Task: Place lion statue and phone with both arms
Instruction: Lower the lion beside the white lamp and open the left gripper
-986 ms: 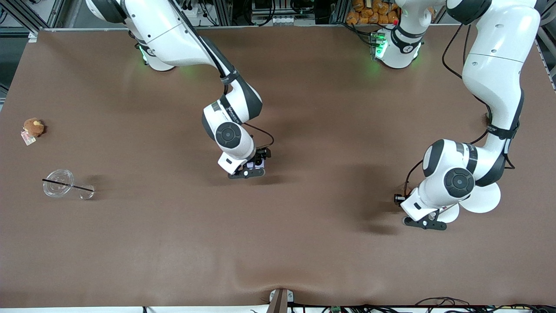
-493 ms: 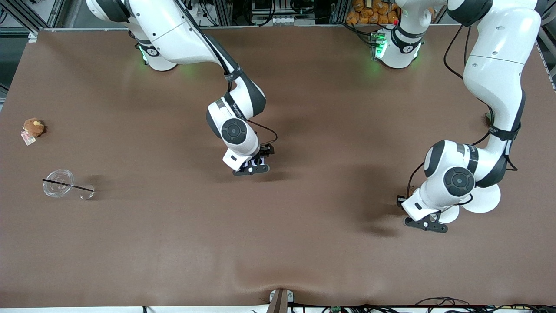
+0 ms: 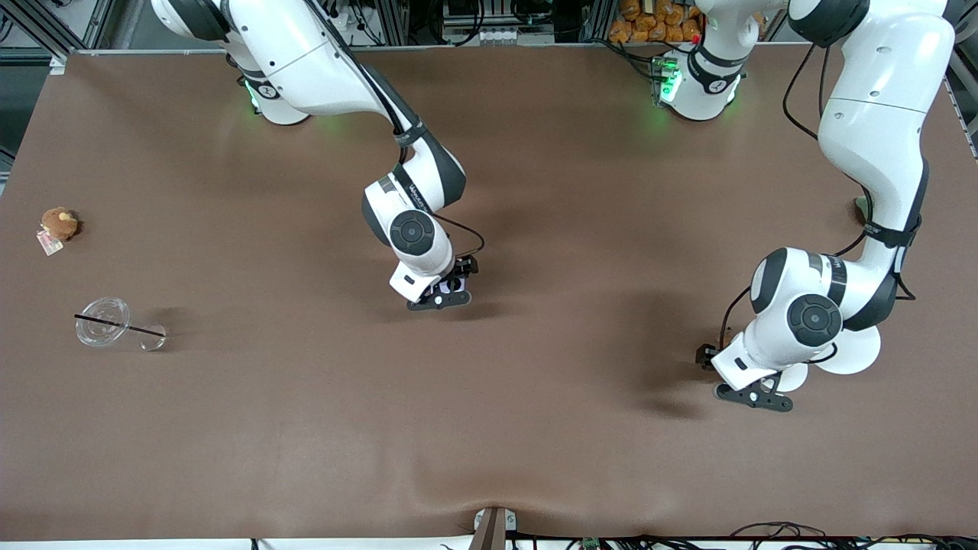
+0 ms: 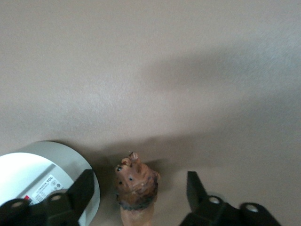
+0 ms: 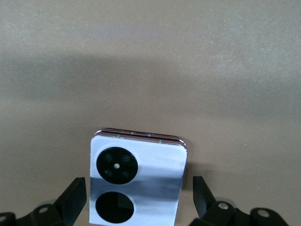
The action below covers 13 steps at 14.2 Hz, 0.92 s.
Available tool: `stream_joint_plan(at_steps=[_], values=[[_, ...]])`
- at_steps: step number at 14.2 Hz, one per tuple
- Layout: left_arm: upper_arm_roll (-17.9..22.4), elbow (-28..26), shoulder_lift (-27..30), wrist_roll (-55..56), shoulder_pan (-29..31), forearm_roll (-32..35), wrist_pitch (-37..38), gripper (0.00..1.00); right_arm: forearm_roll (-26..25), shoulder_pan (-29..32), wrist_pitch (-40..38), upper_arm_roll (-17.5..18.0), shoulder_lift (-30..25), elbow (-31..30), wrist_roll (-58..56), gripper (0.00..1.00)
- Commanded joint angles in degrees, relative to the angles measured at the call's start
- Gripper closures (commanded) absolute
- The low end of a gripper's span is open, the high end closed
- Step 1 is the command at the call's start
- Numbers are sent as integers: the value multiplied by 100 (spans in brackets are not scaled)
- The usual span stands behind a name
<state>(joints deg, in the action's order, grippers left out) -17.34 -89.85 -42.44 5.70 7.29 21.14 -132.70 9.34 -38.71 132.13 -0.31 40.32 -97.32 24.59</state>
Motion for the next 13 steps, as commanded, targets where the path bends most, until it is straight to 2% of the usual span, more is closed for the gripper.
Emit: stream_joint_plan(at_steps=[1,4,6,8,9,11,13], values=[[-94,-16,463,19,-51,39,505,0,-108,-181,85,-57,81,29,327,0],[-428,-42,1078,45,-34,13,1297,0,-308,-199,77,-57,117,20,319,0],[-656,-42,1465,273,-8,4,1868,0,-354,-137,-20,-57,82,98,466,92],[-858,-16,1869,475,10,-31,2413,0,-406,-24,-107,-57,29,186,696,100],[-903,2,2080,537,10,-188,2668,0,-406,99,-273,-48,29,335,705,100],[-877,20,2554,564,71,-758,3160,0,-415,310,-1079,-57,29,861,775,100],[-885,273,2855,503,168,-953,3766,0,-415,669,-1705,-135,3,1153,705,100]])
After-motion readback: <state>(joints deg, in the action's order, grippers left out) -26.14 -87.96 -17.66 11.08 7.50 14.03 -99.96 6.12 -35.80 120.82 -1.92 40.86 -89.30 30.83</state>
